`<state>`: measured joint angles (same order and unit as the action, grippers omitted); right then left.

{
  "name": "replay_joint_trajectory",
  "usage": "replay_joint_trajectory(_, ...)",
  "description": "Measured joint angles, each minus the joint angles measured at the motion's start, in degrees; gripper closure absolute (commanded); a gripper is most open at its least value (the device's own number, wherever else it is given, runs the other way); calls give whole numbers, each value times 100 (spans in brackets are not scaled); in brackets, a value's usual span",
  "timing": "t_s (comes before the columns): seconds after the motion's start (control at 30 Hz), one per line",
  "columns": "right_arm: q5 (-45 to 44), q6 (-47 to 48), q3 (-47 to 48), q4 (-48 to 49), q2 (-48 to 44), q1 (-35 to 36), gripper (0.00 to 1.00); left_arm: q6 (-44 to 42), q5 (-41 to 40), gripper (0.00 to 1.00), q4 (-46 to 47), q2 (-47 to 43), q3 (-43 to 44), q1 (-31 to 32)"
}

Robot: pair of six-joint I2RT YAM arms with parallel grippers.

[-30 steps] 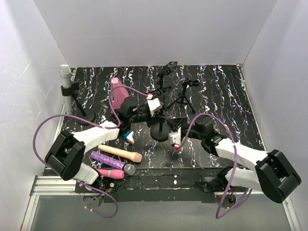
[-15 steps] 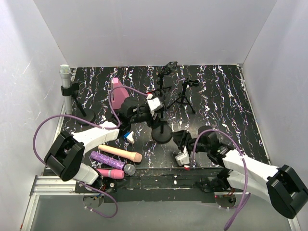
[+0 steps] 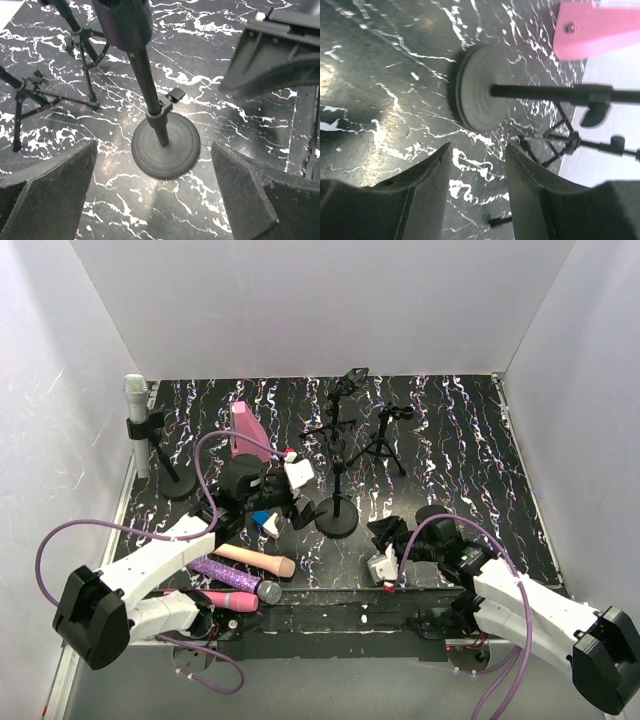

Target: Remove the microphone from the stand

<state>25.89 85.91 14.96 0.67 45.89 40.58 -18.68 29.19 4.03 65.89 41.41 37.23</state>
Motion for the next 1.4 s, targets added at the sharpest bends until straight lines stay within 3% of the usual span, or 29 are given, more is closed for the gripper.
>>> replay_joint_trajectory(0.2, -525, -1818, 1156, -778, -83, -2, 46, 24, -238, 2, -750, -501, 70, -2)
replay_joint_trajectory(0.33, -780, -3626, 2903, -1495, 354, -13, 44, 15, -358, 2, -1174, -540, 629, -4)
replay_joint_trajectory(0.47, -750, -5195, 4474, -1770, 855, -52, 35, 15, -525, 2, -1519, -466, 1561, -4)
replay_joint_trajectory(0.67, -601, -6756, 5302, -1740, 1462, -105, 31, 498, -938, 2, -1298, -243, 2256, -4)
replay_joint_trajectory(0.83, -494, -7759, 6000, -1871, 2398, -313, 38, 1128, -1086, 8, -1027, 232, 2406, -7)
replay_joint_trajectory(1.03, -291, -8572, 6168, -1886, 2778, -492, 62, 1631, -1056, 23, -756, 509, 2382, -166)
replay_joint_trajectory(1.27, -184, -8811, 6120, -1801, 2820, -492, 78, 1840, -708, 32, -525, 518, 2277, -181)
replay_joint_trajectory(1.4, -155, -8747, 5941, -1716, 2824, -490, 82, 1794, -505, 33, -476, 525, 2048, -164)
